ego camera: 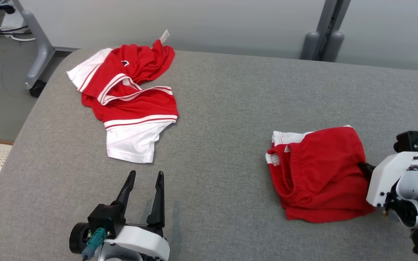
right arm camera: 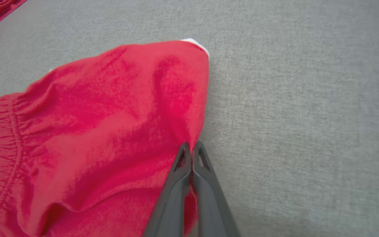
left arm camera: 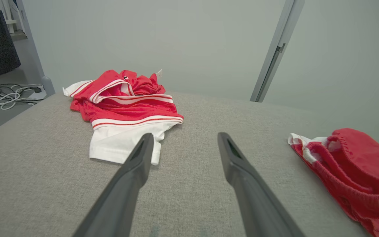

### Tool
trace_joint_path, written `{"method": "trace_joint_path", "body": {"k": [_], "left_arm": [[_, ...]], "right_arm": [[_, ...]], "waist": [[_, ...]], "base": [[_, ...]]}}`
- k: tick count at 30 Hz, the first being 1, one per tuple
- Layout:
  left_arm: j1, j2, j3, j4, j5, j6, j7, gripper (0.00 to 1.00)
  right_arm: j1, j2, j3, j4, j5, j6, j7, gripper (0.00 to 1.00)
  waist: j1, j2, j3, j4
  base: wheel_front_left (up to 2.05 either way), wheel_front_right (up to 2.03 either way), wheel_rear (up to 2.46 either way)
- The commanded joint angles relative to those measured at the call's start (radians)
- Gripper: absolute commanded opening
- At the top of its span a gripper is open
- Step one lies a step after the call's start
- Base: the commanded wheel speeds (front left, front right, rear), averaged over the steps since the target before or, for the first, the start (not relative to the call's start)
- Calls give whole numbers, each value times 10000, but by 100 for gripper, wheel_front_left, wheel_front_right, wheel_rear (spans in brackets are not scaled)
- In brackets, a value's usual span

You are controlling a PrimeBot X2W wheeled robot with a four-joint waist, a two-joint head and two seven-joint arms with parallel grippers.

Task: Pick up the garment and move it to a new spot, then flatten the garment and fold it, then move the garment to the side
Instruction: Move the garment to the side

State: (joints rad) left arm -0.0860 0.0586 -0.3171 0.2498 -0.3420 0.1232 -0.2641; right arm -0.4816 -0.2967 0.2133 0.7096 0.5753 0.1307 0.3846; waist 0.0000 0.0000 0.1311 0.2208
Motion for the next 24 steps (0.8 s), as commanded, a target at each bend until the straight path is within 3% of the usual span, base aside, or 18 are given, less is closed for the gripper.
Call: {"method": "trace_joint_path", "body": {"k": [1,8,17,24], "left_arm": [[-143,41,42,-55,95,-45,-4,100],[-416,77,189,-363,282,-128,-4,100],[-1005,394,178,-660,599,-205,47,100],[-1639,682,-31,-1282,925,-195,437,100]], "right_arm": [[-212,-211,22,76,-106,2,-146,0],[-1188,-889,241,397,-386,2,-591,0],[-2616,-1257,381,770,-361,2,-1184,0],[-3805,-1438,832,1277,-295,2,-1733,0]], "waist": [[0,0,155,-275],[0,0,704,-1516],[0,0,1640,-3461],[0,0,2451,-4275]], "base": [[0,0,0],[0,0,0],[0,0,0],[0,0,0]]}}
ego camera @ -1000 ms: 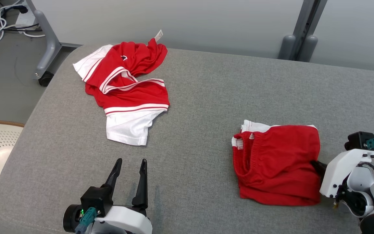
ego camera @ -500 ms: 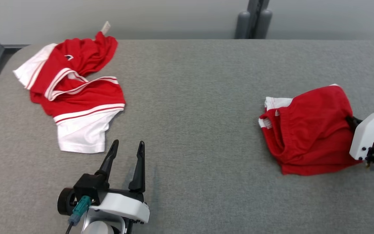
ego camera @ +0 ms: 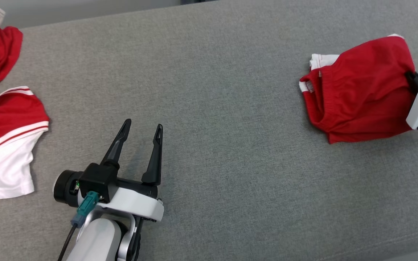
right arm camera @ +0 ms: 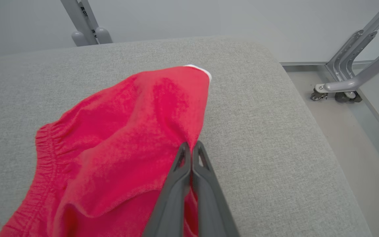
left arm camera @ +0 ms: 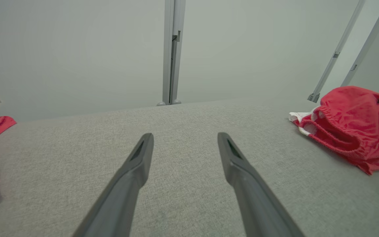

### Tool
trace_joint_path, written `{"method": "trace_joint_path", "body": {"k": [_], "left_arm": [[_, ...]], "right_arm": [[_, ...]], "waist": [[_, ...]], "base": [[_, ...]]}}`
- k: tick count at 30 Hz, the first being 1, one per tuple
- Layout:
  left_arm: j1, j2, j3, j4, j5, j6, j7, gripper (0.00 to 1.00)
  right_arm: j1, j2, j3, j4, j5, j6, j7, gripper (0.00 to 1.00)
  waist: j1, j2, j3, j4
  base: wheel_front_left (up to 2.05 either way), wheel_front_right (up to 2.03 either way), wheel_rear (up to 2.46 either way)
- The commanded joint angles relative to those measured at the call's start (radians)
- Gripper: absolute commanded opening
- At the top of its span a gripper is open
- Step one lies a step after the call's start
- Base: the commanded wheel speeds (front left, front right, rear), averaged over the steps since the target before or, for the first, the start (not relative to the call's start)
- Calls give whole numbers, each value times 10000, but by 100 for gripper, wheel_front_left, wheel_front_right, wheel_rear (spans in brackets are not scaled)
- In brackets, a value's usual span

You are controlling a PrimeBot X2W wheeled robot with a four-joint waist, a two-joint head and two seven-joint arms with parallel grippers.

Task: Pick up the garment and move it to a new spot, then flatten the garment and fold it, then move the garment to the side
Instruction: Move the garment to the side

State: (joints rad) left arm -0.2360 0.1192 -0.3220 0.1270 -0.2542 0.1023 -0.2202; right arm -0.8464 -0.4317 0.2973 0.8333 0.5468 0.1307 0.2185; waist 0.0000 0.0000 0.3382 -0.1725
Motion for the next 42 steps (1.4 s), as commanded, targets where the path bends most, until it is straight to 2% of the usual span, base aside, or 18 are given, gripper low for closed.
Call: {"method": "trace_joint_path", "body": {"k": [1,10,17,26,27,28,29,42], "left_arm": [[-193,115,-2,-148,86,27,68,100],[-338,351,-129,-833,258,79,502,100],[-307,430,-186,-1222,270,180,655,100],[-312,452,-258,-1428,240,257,672,100],[-323,450,-266,-1426,232,262,668,100],[-330,446,-274,-1420,227,273,664,100],[-335,440,-285,-1409,221,285,658,100],[-239,294,-313,-1076,-43,340,423,100]], "right_arm": [[-296,-129,42,141,-31,2,-149,0],[-1376,-570,100,1327,-462,2,-860,0],[-2085,-889,165,2542,-1363,2,-1630,0],[-2753,-1144,-293,4004,-2429,0,-2863,0],[-2784,-1158,-408,4118,-2540,0,-3018,24],[-2780,-1125,-530,4220,-2642,0,-3146,55],[-2783,-1074,-677,4301,-2707,0,-3280,100],[-2629,-425,-1281,4523,-3558,2,-4117,100]], "waist": [[0,0,458,-363],[0,0,900,-175],[0,0,1128,191],[0,0,1304,494],[0,0,1312,517],[0,0,1315,537],[0,0,1311,556],[0,0,806,696]], "base": [[0,0,0],[0,0,0],[0,0,0],[0,0,0],[0,0,0],[0,0,0],[0,0,0],[0,0,0]]}}
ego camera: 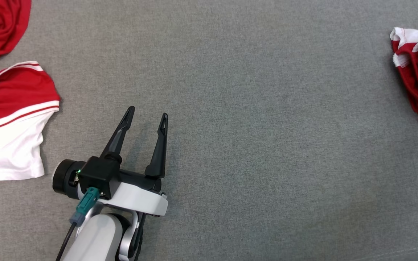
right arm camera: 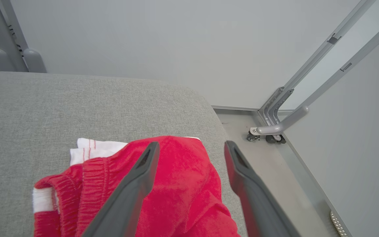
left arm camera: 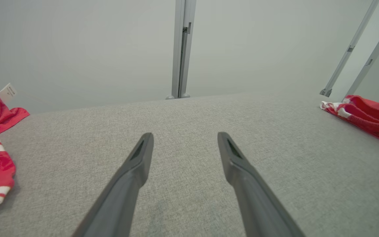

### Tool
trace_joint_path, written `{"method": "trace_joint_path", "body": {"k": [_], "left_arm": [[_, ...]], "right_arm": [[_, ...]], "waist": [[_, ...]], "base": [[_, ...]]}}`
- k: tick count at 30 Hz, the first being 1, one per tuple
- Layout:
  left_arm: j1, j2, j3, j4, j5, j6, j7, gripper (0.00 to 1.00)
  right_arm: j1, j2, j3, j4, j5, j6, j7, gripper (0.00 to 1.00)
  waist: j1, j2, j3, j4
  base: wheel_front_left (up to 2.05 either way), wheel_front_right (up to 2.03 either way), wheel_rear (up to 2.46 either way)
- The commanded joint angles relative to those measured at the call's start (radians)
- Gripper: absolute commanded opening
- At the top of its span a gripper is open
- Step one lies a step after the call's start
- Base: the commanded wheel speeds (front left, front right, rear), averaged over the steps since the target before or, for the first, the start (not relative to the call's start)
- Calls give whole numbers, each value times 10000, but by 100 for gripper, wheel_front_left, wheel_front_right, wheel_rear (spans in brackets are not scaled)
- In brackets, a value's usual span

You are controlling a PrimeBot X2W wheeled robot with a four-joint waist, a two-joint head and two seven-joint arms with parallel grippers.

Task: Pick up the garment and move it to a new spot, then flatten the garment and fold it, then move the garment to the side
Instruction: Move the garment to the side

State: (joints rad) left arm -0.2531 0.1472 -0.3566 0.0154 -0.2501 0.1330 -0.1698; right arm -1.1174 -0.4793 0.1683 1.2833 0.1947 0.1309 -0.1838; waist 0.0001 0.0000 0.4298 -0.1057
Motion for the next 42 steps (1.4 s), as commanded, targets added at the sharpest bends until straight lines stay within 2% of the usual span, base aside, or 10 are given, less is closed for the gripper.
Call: {"method": "trace_joint_path", "body": {"k": [1,7,12,22,27,36,42], "left_arm": [[-63,-8,49,88,-123,26,-101,100],[-37,-121,151,417,-354,13,-326,100],[79,-269,200,883,-603,-28,-564,100],[538,-496,349,1998,-935,126,-848,100],[934,-559,493,2462,-1099,193,-906,100],[1703,-555,758,2644,-1132,280,-957,100],[2111,-576,807,2608,-1055,231,-962,100]], "right_arm": [[100,113,25,14,-39,-2,-174,100],[303,453,195,-266,92,-2,-503,100],[804,860,250,-814,628,0,-727,100],[2883,1832,306,-3219,1586,0,-821,100],[4471,2396,-147,-4742,1447,0,-825,100],[7434,3761,-1592,-7422,348,0,-808,100],[9004,4206,-2322,-8860,-196,0,-630,100]], "waist": [[-1,0,-191,45],[-1,0,-731,162],[-1,0,-1506,377],[-1,0,-3005,951],[-1,0,-3564,1265],[-1,0,-4057,1622],[-1,0,-4272,1780]], "base": [[0,0,0],[0,0,0],[0,0,0],[0,0,0],[0,0,0],[0,0,0],[0,0,0]]}}
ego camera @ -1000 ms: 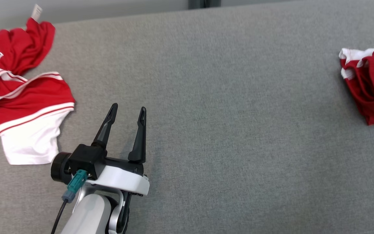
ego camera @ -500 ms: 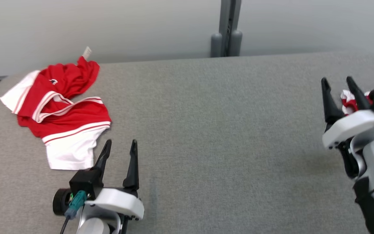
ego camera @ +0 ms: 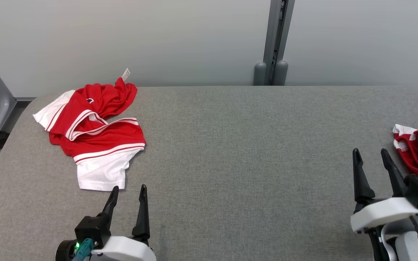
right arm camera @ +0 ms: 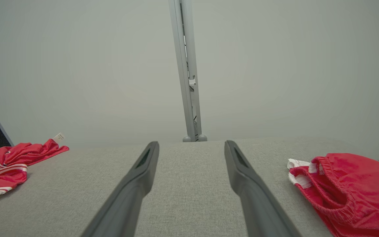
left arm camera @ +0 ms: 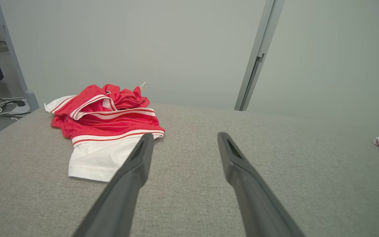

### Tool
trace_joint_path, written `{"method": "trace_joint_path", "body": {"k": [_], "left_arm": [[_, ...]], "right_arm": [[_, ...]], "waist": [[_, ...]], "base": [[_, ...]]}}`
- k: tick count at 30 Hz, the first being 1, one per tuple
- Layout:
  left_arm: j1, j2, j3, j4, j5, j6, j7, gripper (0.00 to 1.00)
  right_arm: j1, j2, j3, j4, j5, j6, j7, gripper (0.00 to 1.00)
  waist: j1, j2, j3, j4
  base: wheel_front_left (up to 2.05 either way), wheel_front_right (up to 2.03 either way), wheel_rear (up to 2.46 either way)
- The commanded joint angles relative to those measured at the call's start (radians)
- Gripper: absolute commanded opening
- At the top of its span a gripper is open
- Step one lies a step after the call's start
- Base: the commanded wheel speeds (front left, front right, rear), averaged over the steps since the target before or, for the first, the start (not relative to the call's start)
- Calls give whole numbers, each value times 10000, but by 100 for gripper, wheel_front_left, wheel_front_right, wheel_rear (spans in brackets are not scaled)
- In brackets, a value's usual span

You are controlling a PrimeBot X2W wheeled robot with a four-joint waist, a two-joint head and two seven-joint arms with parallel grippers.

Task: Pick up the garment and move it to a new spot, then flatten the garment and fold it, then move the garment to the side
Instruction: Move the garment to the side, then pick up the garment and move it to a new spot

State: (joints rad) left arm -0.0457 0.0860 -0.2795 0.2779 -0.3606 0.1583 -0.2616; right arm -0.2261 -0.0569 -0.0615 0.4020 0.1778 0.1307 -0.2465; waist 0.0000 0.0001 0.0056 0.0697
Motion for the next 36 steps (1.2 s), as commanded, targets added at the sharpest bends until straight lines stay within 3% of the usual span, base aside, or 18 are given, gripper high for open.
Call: {"method": "trace_joint_path", "body": {"k": [1,6,10,30,36], "left_arm": [[104,30,41,-31,82,-26,-44,100],[324,34,88,-70,247,-20,-45,100],[388,2,120,-88,283,-25,-46,100],[200,-105,211,82,403,-153,-37,100],[117,-129,214,124,438,-199,-37,100]], "right_arm": [[330,10,-50,-302,-79,2,76,100],[1536,34,515,-1472,389,2,422,100],[1899,35,872,-1738,821,2,524,100],[2081,39,1071,-1809,848,2,780,100],[2071,40,1084,-1904,734,2,698,100]], "waist": [[0,-1,-66,45],[0,-1,-171,51],[0,-1,-191,6],[0,-1,-193,-29],[0,-1,-210,244]], "base": [[0,0,0],[0,0,0],[0,0,0],[0,0,0],[0,0,0]]}}
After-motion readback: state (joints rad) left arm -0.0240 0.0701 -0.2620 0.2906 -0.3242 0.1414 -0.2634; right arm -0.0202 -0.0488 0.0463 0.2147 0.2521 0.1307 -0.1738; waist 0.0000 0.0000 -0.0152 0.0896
